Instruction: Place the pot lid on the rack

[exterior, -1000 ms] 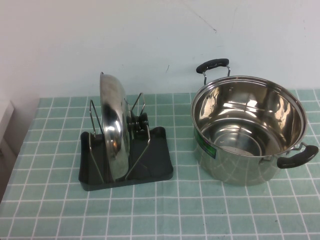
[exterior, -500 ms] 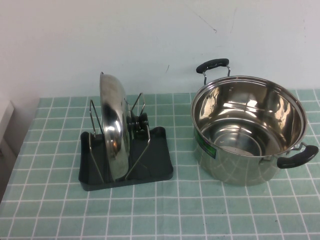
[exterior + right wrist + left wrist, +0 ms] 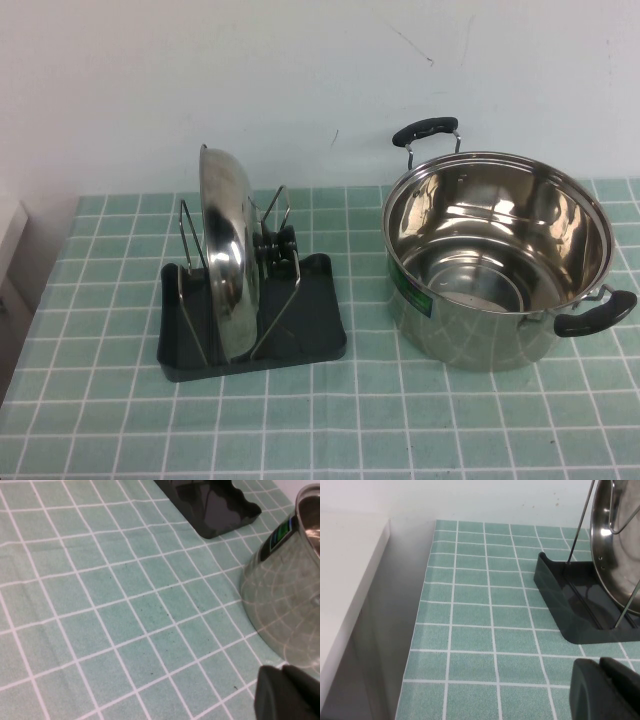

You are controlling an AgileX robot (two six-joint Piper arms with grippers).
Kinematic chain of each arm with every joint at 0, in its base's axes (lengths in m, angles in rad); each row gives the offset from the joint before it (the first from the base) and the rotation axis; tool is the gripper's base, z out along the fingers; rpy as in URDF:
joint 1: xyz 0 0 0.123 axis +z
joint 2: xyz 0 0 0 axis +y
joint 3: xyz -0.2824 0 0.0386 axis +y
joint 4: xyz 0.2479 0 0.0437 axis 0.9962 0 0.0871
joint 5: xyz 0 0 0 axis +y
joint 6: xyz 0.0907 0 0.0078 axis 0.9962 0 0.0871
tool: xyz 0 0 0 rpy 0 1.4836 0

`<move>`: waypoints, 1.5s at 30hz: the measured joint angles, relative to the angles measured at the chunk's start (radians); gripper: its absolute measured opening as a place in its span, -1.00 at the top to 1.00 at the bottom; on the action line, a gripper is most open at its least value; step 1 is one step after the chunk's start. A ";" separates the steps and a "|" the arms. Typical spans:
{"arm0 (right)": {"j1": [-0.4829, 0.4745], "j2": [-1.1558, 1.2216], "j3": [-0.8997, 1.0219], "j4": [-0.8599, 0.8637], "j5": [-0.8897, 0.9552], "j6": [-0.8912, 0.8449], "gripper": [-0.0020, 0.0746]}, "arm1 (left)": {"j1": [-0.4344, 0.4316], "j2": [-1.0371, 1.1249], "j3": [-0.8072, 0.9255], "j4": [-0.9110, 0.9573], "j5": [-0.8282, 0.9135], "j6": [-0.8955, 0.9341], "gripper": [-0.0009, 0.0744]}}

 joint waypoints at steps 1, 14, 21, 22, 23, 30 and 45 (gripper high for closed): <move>0.000 0.000 0.000 0.000 0.000 0.000 0.95 | 0.000 0.000 0.000 0.000 0.000 0.000 0.98; -0.241 -0.002 0.112 0.085 -0.139 -0.023 0.95 | 0.000 0.000 0.000 0.000 0.000 0.000 0.98; -0.590 -0.102 0.228 0.107 -0.323 -0.022 0.95 | 0.000 0.000 0.000 0.000 0.000 0.000 0.98; -0.640 -0.128 0.242 0.109 -0.332 -0.022 0.95 | 0.000 0.000 0.000 0.000 0.000 0.000 0.98; -0.698 -0.161 0.254 0.111 -0.340 -0.022 0.95 | 0.000 0.000 0.000 0.000 0.000 0.000 0.98; -0.951 -0.309 0.317 0.167 -0.342 -0.022 0.95 | 0.000 0.000 0.000 0.000 0.000 0.000 0.98; -0.994 -0.319 0.318 0.242 -0.265 -0.100 0.95 | 0.000 0.000 0.000 0.000 0.002 0.000 0.98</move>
